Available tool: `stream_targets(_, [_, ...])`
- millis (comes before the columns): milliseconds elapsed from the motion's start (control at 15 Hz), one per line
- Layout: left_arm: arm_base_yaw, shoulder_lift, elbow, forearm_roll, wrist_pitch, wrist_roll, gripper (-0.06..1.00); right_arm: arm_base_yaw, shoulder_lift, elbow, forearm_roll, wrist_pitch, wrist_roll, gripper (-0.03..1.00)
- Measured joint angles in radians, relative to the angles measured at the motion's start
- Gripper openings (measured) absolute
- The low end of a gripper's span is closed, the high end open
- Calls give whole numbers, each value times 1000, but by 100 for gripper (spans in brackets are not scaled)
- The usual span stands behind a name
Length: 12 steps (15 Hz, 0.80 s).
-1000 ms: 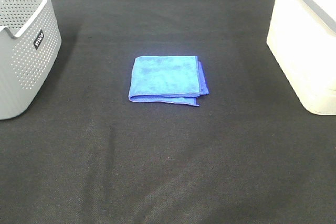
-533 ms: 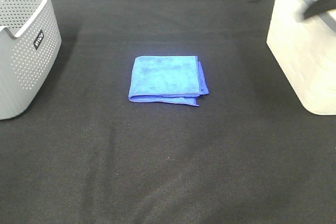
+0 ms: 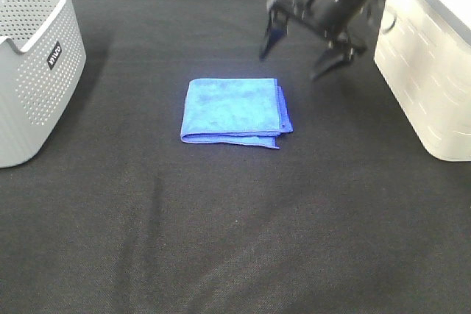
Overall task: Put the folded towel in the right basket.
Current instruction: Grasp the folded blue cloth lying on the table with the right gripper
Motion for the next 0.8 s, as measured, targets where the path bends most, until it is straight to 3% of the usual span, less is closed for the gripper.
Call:
stream_targets(467, [0,0,0,0,0,0,99,-26,170,-22,-15,-57,12,93])
stream_targets(800, [0,0,0,0,0,0,99,5,224,-52,67,-102,30,90])
